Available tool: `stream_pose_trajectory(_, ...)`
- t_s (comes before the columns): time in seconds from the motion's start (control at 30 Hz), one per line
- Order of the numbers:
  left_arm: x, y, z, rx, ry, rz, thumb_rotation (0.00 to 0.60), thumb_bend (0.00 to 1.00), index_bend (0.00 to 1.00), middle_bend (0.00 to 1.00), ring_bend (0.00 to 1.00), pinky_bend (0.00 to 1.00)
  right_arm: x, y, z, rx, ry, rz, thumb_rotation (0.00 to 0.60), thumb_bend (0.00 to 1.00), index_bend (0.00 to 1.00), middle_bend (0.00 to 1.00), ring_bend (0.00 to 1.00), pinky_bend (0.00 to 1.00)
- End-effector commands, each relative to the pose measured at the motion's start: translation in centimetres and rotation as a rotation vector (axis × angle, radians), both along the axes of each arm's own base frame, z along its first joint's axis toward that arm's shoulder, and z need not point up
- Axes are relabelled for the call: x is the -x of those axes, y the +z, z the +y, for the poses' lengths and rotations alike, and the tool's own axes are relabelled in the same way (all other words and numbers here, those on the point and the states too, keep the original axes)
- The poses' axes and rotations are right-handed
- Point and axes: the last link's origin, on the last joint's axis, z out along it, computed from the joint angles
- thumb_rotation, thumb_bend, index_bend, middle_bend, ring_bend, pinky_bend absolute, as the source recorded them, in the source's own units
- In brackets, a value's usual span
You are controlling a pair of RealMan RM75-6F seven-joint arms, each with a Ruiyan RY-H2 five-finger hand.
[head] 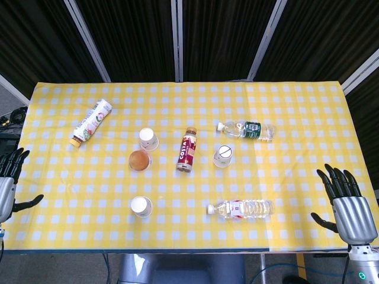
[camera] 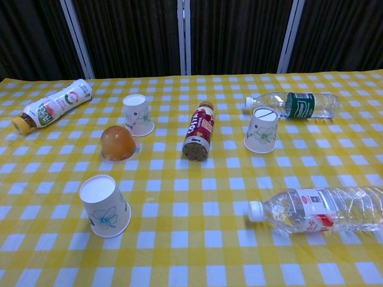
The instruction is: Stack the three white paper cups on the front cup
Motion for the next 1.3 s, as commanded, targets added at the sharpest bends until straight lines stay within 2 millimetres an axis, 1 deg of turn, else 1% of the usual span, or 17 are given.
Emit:
stream_pose_trajectory(0.03,0.0,0.0,0.0,0.0,0.001,-0.001,0.6,0.02,0.0,0.0,0.0,0.0,0.0,0.0,0.0,-0.001,0.0,0.001,0.6,0.0,0.0,0.0,0.0,0.0)
stream_pose_trajectory(0.23,0.0,0.0,0.0,0.001,0.003,0.0,0.6,0.02,0.0,0.0,0.0,0.0,0.1,-0.2,0.0,-0.01,-0.001,0.004,0.6,0.0,0.0,0.0,0.0,0.0)
stream_pose_trajectory(0.4,-0.4,-0.1,0.1,0.003,-0.012,0.007,0.6,0.02,0.0,0.0,0.0,0.0,0.5,-0.8,-0.3,-0.044,-0.018,0.009,0.6,0.0,0.0,0.0,0.0,0.0)
stream_pose_trajectory(0.63,-0.6,-0.1,0.1,0.005,-0.016,0.015,0.6,0.02,0.0,0.0,0.0,0.0,0.2,-1.7,-1.7,-0.07,-0.006,0.007,0.6,0.0,0.0,0.0,0.0,0.0)
stream_pose_trajectory(0.7,-0.6,-0.1,0.2,0.007,-0.014,0.015,0.6,0.02,0.0,0.0,0.0,0.0,-0.2,-2.1,-2.9,-0.081,0.026,0.032,0.6,0.0,0.0,0.0,0.0,0.0)
stream_pose_trajectory(0.8,-0.7,-0.3,0.4,0.015,-0.01,0.014,0.6,0.02,0.0,0.0,0.0,0.0,-0.8,-3.2,-5.4,-0.14,0.074,0.061,0.6,0.0,0.0,0.0,0.0,0.0)
stream_pose_trajectory(0.87,-0.7,-0.4,0.5,0.019,-0.007,0.016,0.6,0.02,0.0,0.0,0.0,0.0,-1.3,-3.6,-6.8,-0.177,0.096,0.059,0.6,0.0,0.02,0.0,0.0,0.03)
stream_pose_trajectory(0.9,-0.7,-0.5,0.6,0.022,-0.005,0.017,0.6,0.02,0.0,0.0,0.0,0.0,-1.6,-3.8,-7.3,-0.193,0.104,0.053,0.6,0.0,0.03,0.0,0.0,0.06)
stream_pose_trajectory(0.97,-0.6,-0.7,0.7,0.029,0.002,0.02,0.6,0.02,0.0,0.0,0.0,0.0,-2.8,-4.5,-9.2,-0.251,0.128,0.016,0.6,0.0,0.06,0.02,0.0,0.12)
stream_pose_trajectory(1.03,-0.5,-0.8,0.8,0.033,0.01,0.024,0.6,0.02,0.0,0.0,0.0,0.0,-3.6,-4.8,-10.8,-0.277,0.146,0.016,0.6,0.0,0.08,0.07,0.01,0.18)
stream_pose_trajectory(1.13,-0.2,-0.8,1.1,0.033,0.026,0.026,0.6,0.02,0.0,0.0,0.0,0.0,-5.2,-5.8,-13.6,-0.316,0.16,0.0,0.6,0.0,0.09,0.11,0.04,0.23)
stream_pose_trajectory(1.3,0.2,-0.7,1.4,0.029,0.046,0.026,0.6,0.02,0.0,0.0,0.0,0.0,-7.9,-8.0,-16.7,-0.378,0.153,-0.073,0.6,0.0,0.1,0.14,0.09,0.28)
